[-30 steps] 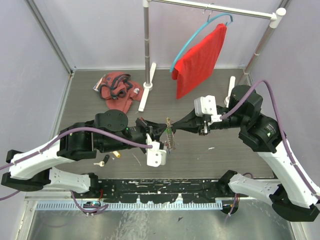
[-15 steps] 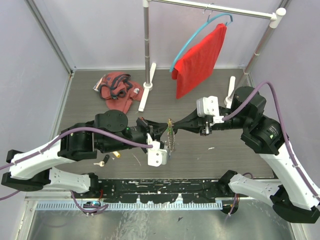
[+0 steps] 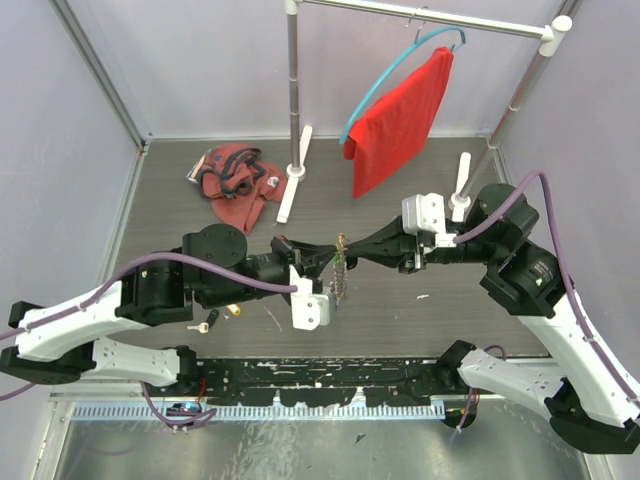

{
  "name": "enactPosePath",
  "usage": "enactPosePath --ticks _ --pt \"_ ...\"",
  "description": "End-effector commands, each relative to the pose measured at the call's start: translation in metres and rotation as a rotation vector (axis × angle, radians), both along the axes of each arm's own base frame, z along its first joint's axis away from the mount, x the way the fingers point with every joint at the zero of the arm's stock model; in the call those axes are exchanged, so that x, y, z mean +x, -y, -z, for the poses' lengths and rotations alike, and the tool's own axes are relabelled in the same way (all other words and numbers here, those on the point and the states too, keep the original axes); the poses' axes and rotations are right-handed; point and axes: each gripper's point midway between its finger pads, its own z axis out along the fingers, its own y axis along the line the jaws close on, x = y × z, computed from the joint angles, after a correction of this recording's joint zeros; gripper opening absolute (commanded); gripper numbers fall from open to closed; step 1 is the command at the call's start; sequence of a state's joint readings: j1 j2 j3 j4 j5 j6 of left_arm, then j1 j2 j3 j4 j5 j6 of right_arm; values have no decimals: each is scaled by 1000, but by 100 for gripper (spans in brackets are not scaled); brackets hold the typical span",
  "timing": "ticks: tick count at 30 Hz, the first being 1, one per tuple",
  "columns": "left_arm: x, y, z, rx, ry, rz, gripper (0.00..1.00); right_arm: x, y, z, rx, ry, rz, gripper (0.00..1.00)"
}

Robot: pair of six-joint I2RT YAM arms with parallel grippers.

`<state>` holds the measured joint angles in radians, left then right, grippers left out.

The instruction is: Put the keys on the keyring

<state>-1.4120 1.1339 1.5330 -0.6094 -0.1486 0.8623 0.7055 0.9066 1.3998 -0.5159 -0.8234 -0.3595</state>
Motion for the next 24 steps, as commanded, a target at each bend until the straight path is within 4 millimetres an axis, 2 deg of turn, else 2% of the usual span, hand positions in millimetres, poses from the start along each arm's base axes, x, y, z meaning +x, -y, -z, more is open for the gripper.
enactPosePath --ticks 1,11,24 --pt "-4 -1 -4 -63 -41 -1 0 -4 5 -52 187 111 19 1" --pt "-6 -5 -13 -162 -78 -13 0 -1 10 -69 318 130 61 1" --pt "-7 -4 -21 -231 -97 -8 3 10 17 -74 402 130 146 1"
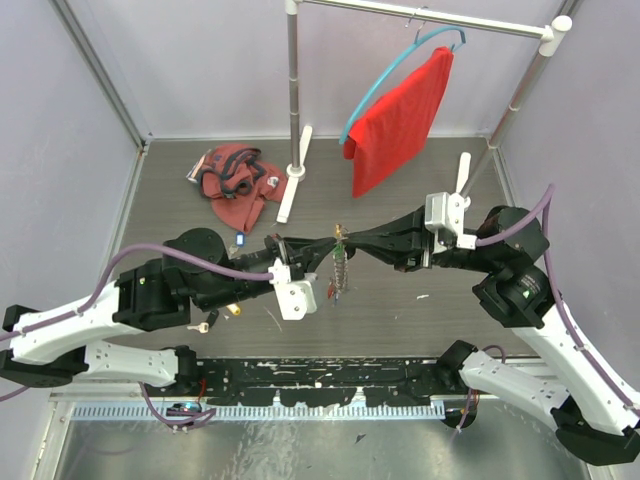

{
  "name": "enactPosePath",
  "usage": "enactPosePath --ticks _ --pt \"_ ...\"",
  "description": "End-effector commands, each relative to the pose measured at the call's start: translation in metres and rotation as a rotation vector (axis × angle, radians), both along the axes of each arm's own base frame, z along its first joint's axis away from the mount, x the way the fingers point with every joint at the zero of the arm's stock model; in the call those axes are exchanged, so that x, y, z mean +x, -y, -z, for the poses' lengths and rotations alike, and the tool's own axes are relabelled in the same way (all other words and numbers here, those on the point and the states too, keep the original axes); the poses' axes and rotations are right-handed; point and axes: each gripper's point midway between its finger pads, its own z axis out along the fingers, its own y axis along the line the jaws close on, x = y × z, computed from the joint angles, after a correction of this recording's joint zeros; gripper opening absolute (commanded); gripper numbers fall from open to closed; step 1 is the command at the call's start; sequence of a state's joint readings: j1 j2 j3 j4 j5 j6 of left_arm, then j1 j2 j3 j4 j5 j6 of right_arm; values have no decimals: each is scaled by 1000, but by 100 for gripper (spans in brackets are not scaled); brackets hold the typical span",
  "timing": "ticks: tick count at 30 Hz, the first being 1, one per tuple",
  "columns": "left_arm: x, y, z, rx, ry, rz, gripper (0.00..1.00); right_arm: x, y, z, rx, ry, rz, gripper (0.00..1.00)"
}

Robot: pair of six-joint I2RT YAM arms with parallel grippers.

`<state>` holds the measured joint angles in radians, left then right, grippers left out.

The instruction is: Put the keys on the keyring

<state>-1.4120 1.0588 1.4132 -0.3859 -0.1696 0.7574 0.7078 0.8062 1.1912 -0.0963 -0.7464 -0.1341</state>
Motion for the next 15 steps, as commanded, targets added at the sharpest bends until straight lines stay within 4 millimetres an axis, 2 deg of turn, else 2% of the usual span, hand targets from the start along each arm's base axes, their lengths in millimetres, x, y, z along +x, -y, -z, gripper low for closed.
enactPosePath --ticks 1,15 --pt "-8 -2 -1 -28 -27 28 3 6 18 -51 181 119 113 1" --pt "-8 -7 -12 -92 -35 27 0 10 21 -48 196 120 146 1"
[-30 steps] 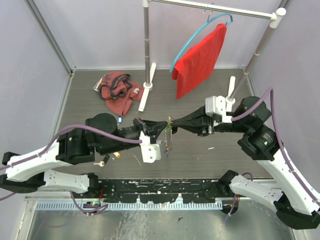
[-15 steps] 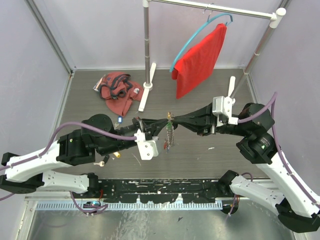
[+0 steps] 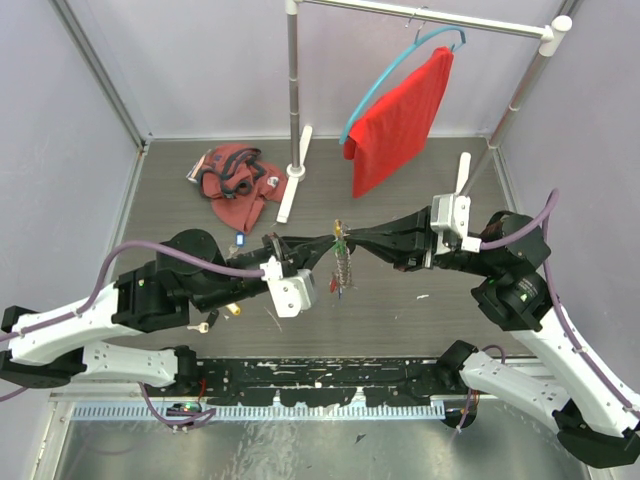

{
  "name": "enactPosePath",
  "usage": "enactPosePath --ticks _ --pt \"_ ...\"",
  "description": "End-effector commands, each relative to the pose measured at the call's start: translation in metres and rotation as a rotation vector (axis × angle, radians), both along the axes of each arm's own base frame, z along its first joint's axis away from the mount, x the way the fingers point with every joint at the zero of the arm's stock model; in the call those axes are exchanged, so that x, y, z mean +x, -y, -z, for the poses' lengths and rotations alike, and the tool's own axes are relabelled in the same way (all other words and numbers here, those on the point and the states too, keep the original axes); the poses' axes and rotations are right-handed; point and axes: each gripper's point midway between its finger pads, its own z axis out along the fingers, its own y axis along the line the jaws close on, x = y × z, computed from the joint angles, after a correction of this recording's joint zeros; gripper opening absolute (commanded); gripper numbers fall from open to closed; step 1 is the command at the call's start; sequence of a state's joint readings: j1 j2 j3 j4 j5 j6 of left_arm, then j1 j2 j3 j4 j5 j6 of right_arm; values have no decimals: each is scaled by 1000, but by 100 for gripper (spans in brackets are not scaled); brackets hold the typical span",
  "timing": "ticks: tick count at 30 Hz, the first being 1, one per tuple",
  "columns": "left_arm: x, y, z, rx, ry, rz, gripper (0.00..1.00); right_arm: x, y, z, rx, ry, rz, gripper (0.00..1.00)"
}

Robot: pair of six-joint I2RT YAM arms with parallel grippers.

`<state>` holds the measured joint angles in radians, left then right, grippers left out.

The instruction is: Put the keys on the keyring

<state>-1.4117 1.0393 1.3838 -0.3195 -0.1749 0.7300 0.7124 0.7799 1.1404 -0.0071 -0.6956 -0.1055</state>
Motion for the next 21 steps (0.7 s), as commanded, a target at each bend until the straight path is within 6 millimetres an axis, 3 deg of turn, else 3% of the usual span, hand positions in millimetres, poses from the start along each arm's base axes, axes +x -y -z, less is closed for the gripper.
enactPosePath --ticks 1,21 --pt "-9 -5 -4 -32 -18 33 0 6 18 -42 135 109 111 1" --pt "-9 -13 -11 -89 -26 29 2 6 18 -43 137 120 113 1"
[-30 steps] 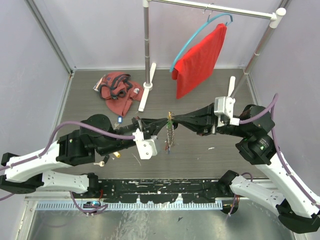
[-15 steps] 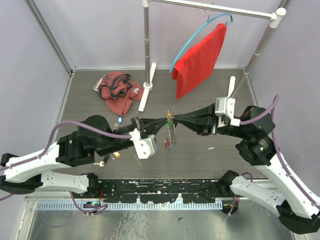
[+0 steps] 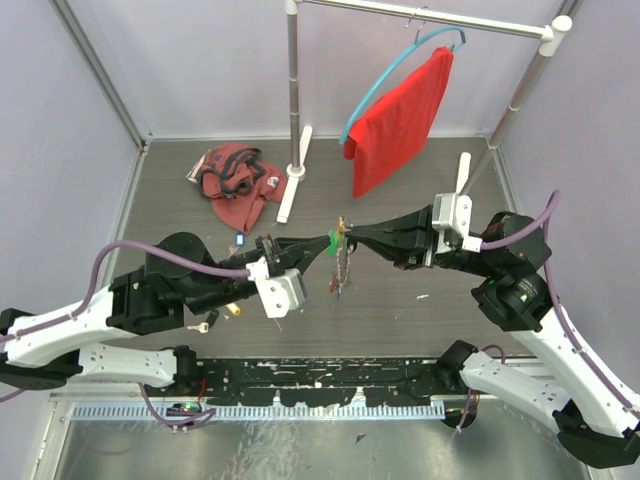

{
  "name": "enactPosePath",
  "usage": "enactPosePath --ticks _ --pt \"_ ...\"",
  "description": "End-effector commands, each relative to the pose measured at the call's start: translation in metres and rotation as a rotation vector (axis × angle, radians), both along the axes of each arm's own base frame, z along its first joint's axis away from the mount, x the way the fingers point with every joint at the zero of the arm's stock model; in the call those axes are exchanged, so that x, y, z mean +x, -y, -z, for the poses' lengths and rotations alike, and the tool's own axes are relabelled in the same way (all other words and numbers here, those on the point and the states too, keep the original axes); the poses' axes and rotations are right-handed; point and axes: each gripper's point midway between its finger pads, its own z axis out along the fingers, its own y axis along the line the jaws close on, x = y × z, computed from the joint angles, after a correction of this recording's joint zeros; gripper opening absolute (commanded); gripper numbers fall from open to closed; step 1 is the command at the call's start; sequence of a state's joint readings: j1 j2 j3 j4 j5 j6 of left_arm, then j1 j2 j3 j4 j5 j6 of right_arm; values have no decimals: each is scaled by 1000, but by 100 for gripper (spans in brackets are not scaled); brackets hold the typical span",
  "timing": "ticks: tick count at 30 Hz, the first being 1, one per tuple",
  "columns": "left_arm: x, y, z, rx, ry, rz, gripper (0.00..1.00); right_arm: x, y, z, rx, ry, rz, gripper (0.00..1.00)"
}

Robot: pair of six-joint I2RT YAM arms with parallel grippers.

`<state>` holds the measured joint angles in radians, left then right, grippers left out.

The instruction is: Put the keys on the keyring

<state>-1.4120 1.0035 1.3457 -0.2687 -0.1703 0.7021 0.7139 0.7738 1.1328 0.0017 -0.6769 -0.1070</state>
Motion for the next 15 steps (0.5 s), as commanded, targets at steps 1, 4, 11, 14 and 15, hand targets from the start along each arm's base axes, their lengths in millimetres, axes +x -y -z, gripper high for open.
enactPosePath --ticks 1,4,11,14,15 --pt "-6 -6 -5 -32 -6 22 6 4 16 -42 125 119 92 1" --pt "-8 -4 -3 -24 -9 36 19 3 15 -44 127 125 84 1" --pt "-7 -6 -4 -39 -24 26 33 1 11 -41 114 131 57 1" --pt "-6 -8 -11 -67 -23 19 34 -4 7 -36 81 161 14 1" --pt "-7 -9 -15 -81 -23 22 35 -7 5 -34 66 180 -3 1"
